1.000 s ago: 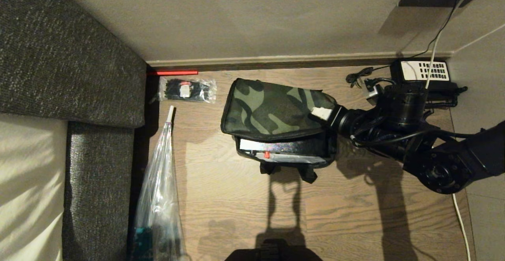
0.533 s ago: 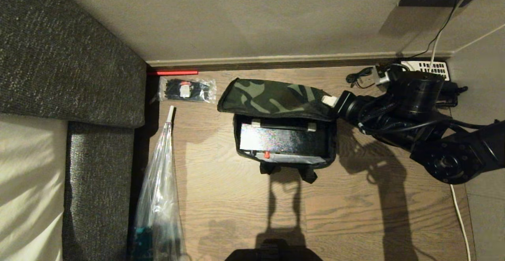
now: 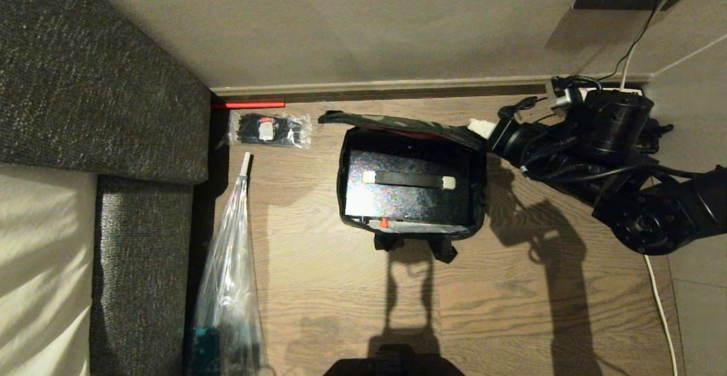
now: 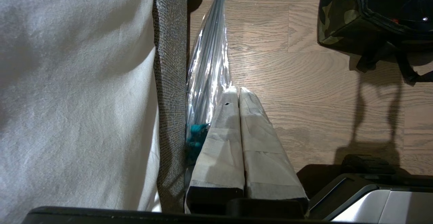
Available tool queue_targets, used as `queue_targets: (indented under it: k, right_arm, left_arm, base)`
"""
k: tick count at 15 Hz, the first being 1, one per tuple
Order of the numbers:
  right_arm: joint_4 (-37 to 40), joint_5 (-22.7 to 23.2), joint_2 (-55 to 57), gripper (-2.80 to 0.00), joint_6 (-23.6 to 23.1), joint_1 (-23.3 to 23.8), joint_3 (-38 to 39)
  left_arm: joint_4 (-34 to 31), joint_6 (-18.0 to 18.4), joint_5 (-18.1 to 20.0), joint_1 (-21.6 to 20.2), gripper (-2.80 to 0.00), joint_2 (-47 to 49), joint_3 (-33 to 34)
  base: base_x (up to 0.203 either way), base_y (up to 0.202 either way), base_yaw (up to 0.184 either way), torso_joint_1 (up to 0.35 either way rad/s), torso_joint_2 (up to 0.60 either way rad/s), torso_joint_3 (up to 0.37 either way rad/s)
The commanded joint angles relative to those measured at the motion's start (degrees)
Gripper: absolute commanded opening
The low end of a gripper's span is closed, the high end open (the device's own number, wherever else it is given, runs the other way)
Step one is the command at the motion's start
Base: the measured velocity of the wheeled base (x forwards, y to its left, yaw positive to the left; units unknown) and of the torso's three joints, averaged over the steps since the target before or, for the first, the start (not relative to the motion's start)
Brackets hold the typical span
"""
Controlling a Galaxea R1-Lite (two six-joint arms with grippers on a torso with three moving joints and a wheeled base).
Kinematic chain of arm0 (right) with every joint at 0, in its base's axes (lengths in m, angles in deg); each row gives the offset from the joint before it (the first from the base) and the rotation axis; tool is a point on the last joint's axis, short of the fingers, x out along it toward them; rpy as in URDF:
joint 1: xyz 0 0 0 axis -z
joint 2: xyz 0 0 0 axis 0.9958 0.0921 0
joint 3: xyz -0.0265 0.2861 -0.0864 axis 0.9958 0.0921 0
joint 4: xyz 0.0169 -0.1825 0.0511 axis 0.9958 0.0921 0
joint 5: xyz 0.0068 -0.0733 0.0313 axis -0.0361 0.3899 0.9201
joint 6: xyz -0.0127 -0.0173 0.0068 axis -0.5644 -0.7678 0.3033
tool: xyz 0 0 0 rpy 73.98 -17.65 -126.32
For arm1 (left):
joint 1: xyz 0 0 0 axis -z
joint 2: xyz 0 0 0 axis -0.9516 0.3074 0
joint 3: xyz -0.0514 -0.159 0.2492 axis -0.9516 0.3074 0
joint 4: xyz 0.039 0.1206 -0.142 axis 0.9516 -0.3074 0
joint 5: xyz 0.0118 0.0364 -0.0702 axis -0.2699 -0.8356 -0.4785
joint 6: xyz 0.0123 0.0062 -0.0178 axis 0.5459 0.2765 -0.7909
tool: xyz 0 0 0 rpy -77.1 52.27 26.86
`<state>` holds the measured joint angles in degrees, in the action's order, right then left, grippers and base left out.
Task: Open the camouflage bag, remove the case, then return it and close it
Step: Open the top of the storage box
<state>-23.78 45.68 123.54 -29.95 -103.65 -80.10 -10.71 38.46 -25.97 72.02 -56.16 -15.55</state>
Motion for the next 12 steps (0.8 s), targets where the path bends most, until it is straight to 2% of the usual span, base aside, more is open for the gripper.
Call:
queue_targets:
  k: [1,6,10,12]
  right_arm:
    - [-1.3,0.1,0.4,0.0,0.2,0.1,-0.6]
    - [-5.9,0.2,2.2,0.0,0.4,1.6,-4.3]
    - [-5.2,0.2,0.3,0.0,1.6,2.5,-7.7]
    - [-5.2,0.5,-1.3,0.0,2.6,2.8,-6.6]
  left_arm:
    - [0.0,0.0,0.0,0.0,-2.8,0.0,0.0]
    - [0.0,0.0,0.0,0.0,-2.8,0.0,0.0]
    - [0.0,0.0,0.0,0.0,-2.8,0.0,0.0]
    - [0.0,0.0,0.0,0.0,-2.8,0.0,0.0]
  base:
    - [0.0,0.0,0.0,0.0,0.0,0.0]
    - [0.0,0.0,0.0,0.0,0.0,0.0]
    - [0.0,0.0,0.0,0.0,0.0,0.0]
    - [0.0,0.0,0.0,0.0,0.0,0.0]
